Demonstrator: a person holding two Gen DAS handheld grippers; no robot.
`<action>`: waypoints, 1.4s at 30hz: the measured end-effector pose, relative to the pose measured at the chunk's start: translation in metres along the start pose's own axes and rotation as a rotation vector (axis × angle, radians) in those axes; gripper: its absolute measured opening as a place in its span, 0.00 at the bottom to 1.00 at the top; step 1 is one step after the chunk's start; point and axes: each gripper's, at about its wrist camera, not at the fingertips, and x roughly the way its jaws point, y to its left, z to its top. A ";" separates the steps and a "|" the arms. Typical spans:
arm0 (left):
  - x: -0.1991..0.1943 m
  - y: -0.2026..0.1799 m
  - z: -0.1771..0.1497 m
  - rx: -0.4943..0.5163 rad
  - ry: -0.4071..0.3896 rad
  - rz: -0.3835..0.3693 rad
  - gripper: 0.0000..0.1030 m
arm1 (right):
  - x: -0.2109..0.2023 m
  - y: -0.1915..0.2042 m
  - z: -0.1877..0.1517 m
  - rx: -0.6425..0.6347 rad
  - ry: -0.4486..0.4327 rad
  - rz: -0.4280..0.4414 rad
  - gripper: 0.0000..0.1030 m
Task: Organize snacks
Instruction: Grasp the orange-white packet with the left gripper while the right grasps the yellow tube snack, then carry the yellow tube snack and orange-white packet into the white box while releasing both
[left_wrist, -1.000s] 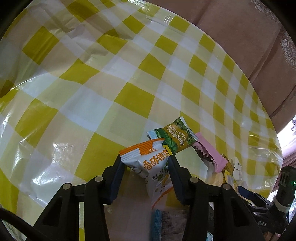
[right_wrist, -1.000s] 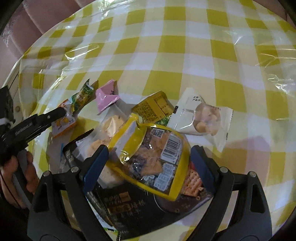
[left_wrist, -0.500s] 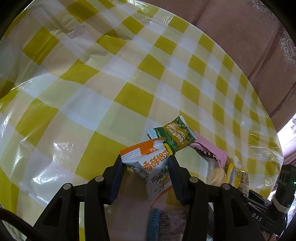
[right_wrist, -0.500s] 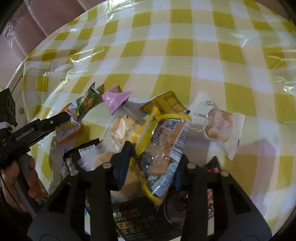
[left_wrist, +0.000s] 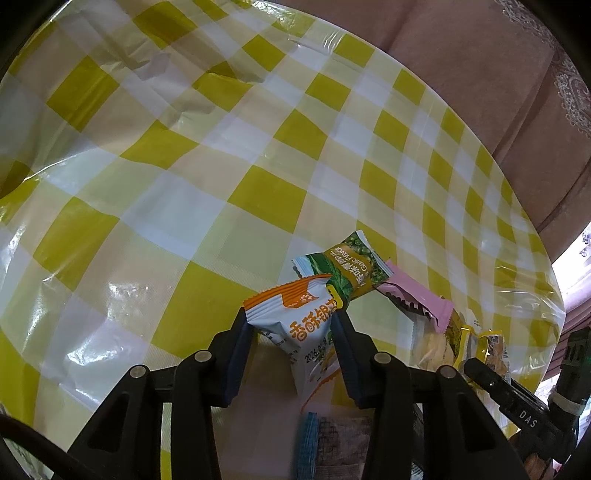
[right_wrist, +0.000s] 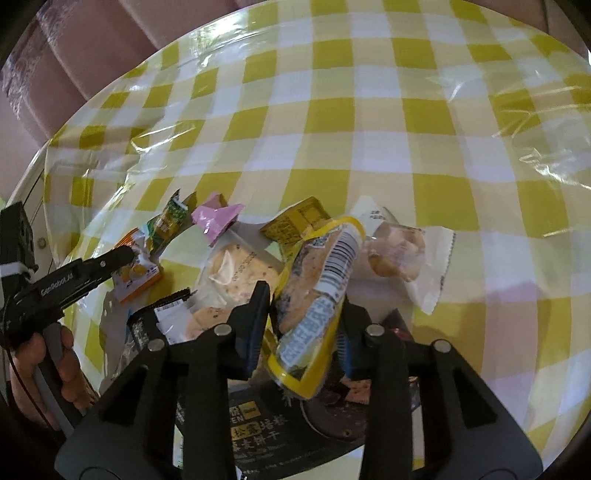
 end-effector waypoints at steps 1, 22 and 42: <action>0.000 0.000 0.000 0.000 0.000 0.000 0.43 | -0.001 -0.001 0.000 0.005 -0.004 -0.001 0.38; -0.024 -0.004 -0.008 0.027 -0.071 -0.022 0.25 | -0.048 0.002 -0.014 -0.023 -0.159 -0.099 0.20; -0.101 -0.020 -0.055 -0.031 -0.203 -0.116 0.24 | -0.117 -0.028 -0.066 0.060 -0.253 -0.185 0.20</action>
